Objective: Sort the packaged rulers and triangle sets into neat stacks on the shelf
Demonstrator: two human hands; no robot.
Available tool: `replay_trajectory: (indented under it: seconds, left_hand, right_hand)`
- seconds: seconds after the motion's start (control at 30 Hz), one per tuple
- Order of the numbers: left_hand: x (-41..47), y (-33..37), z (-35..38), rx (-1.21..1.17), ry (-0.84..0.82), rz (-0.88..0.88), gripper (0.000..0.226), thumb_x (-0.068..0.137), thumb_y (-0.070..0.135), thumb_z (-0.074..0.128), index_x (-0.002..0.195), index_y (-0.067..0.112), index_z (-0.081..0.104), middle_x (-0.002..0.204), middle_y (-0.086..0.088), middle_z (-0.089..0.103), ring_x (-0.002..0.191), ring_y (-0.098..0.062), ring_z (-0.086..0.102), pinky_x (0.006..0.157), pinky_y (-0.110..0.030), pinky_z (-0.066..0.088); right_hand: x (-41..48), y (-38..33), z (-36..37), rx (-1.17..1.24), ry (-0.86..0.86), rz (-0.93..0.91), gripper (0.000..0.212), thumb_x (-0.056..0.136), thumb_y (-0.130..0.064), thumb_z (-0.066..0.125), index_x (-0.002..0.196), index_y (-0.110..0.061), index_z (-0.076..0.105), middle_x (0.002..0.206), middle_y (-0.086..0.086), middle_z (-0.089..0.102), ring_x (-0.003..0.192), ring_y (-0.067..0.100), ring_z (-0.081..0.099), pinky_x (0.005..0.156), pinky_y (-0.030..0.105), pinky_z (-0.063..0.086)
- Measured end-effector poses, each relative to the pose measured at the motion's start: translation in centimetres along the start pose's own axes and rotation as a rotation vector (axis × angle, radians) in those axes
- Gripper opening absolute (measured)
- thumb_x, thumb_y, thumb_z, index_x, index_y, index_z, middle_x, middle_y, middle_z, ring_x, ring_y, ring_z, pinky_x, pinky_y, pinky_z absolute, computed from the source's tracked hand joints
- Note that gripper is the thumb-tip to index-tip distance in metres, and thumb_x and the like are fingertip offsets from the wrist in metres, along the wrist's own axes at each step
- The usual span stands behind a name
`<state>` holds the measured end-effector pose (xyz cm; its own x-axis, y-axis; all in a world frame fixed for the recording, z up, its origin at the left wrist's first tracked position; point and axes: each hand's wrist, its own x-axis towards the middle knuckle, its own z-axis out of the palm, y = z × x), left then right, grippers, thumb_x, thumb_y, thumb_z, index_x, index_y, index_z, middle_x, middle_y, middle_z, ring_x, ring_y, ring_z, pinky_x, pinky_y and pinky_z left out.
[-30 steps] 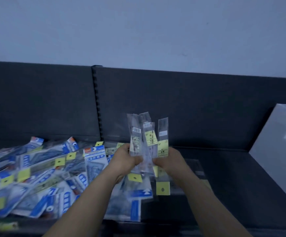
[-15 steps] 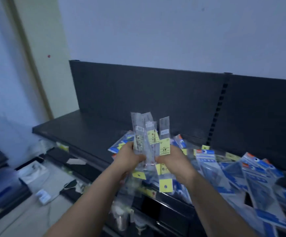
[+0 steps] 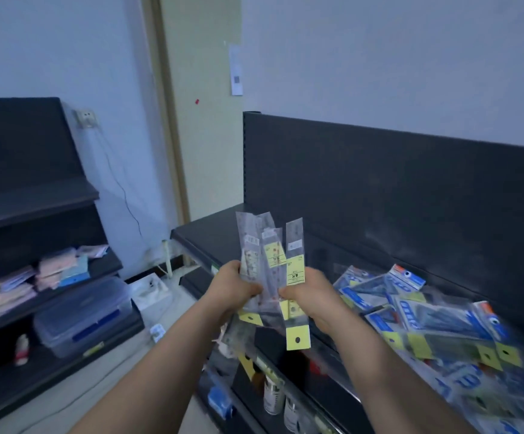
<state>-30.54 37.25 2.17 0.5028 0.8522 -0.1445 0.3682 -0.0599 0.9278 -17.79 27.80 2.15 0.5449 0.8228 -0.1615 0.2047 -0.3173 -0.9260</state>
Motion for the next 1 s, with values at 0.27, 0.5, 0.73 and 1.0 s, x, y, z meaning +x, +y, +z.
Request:
replay_trajectory:
  seconds: [0.27,0.5,0.73,1.0]
  left_hand:
    - [11.5,0.0,-2.3,0.031,0.017,-0.024,0.029,0.077,-0.001,0.07,0.101,0.01,0.059,0.096,-0.005,0.069,0.08,-0.02,0.07,0.069,-0.034,0.06]
    - [21.1,-0.5,-3.6,0.069,0.025,-0.059,0.03,0.076,0.0,0.07,0.104,0.008,0.06,0.098,-0.007,0.07,0.074,-0.017,0.068,0.055,-0.023,0.053]
    - [29.9,-1.7,-5.1,0.2,-0.068,-0.081,0.03,0.078,0.006,0.071,0.106,0.009,0.06,0.091,-0.003,0.067,0.076,-0.015,0.067,0.056,-0.022,0.052]
    - [38.4,-2.5,-7.1,0.519,-0.22,0.055,0.025,0.082,0.009,0.064,0.106,0.009,0.058,0.099,-0.001,0.06,0.087,-0.017,0.057,0.068,-0.025,0.045]
  right_hand:
    - [12.2,-2.2,1.9,-0.016,-0.058,-0.004,0.017,0.083,0.001,0.066,0.09,-0.014,0.065,0.094,0.005,0.071,0.085,0.019,0.067,0.073,0.033,0.057]
    - [21.8,-2.7,4.0,-0.045,-0.052,0.039,0.017,0.082,0.001,0.066,0.094,-0.012,0.065,0.1,0.009,0.071,0.09,0.022,0.068,0.08,0.037,0.057]
    - [28.9,-2.2,6.7,-0.066,-0.012,0.121,0.022,0.081,0.004,0.063,0.096,-0.012,0.067,0.095,0.007,0.071,0.084,0.019,0.068,0.072,0.031,0.057]
    - [33.9,-2.7,9.1,-0.278,0.179,0.219,0.027,0.075,-0.017,0.069,0.1,-0.01,0.059,0.098,0.005,0.067,0.087,0.021,0.066,0.074,0.037,0.057]
